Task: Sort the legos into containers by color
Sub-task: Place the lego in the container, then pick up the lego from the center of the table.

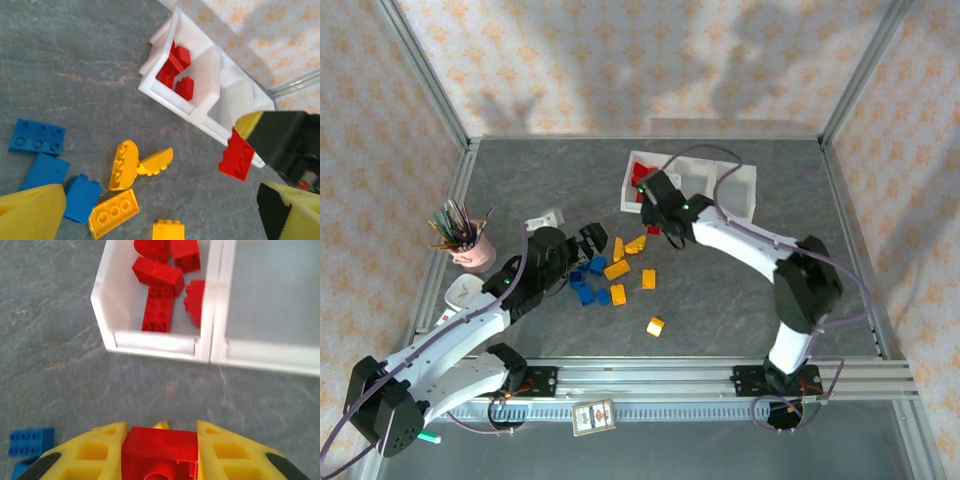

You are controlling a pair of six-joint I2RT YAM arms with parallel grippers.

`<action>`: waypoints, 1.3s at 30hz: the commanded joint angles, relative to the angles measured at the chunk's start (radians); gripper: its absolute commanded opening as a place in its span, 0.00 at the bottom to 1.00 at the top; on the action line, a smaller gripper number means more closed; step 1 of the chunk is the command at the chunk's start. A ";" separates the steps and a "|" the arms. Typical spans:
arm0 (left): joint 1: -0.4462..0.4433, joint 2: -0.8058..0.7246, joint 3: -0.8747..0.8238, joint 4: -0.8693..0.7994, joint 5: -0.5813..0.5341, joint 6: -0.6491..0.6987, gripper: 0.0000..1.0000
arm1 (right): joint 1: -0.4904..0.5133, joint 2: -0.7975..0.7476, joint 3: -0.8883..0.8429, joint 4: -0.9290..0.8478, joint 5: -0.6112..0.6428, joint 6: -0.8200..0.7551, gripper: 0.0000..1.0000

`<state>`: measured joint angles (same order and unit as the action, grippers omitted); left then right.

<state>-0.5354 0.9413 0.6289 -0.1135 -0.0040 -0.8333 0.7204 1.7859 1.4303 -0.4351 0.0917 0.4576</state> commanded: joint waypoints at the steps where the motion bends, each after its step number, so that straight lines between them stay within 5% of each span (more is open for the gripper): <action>1: 0.035 0.014 0.050 0.030 0.035 0.051 0.99 | -0.039 0.105 0.141 -0.001 -0.001 -0.092 0.30; 14: 0.096 0.103 0.069 0.101 0.111 0.073 0.99 | -0.144 0.492 0.607 -0.004 0.059 -0.205 0.31; 17: 0.100 0.110 0.072 0.109 0.110 0.078 0.99 | -0.147 0.566 0.715 -0.016 0.070 -0.248 0.50; 21: 0.104 0.117 0.089 0.099 0.113 0.088 0.99 | -0.147 0.596 0.810 -0.072 0.072 -0.258 0.59; 39: 0.089 0.016 0.065 -0.016 0.157 0.064 0.99 | -0.062 -0.028 0.059 -0.025 -0.064 -0.161 0.73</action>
<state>-0.4385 0.9867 0.6987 -0.0841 0.1268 -0.7609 0.6304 1.8305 1.5818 -0.4408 0.0319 0.2508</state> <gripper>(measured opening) 0.993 0.726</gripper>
